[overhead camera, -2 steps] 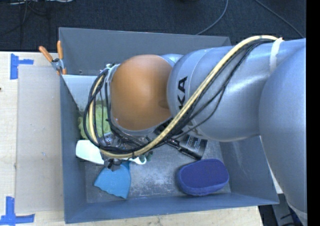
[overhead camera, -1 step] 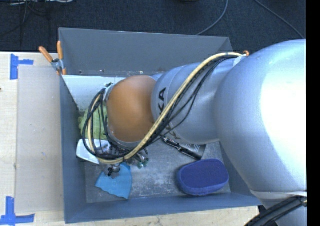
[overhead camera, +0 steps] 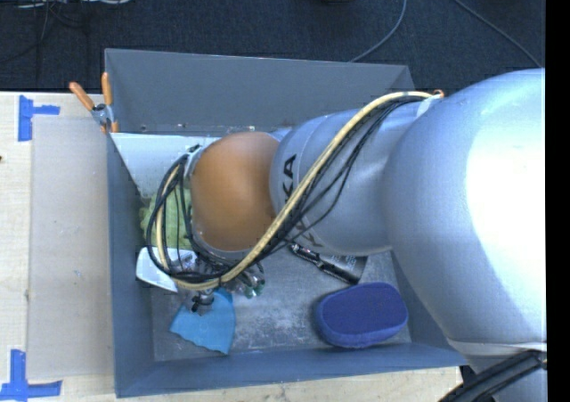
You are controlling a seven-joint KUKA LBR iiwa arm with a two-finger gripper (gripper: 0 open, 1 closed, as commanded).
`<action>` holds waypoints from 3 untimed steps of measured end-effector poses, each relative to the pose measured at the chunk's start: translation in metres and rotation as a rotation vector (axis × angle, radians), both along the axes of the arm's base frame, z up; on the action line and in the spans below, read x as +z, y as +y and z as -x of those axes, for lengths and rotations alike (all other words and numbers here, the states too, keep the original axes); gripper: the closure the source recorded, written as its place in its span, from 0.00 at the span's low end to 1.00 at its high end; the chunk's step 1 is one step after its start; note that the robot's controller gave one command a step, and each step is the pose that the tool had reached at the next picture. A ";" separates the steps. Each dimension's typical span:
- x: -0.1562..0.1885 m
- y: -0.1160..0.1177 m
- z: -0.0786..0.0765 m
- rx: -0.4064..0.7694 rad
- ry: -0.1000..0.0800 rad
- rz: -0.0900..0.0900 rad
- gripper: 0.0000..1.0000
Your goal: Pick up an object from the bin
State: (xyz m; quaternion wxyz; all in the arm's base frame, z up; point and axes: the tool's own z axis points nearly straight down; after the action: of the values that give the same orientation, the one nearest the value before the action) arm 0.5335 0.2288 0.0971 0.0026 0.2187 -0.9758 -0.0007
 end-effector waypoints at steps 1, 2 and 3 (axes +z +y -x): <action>0.000 0.000 0.000 -0.001 0.000 0.000 1.00; 0.000 0.000 0.000 -0.001 0.000 0.000 1.00; 0.000 0.000 0.000 -0.002 0.000 0.000 1.00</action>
Offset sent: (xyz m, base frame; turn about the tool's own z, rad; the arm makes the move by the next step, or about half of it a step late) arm 0.0000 0.0000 0.0000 0.0000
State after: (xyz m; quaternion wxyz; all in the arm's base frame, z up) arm 0.5334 0.2288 0.0970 0.0027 0.2176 -0.9760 -0.0008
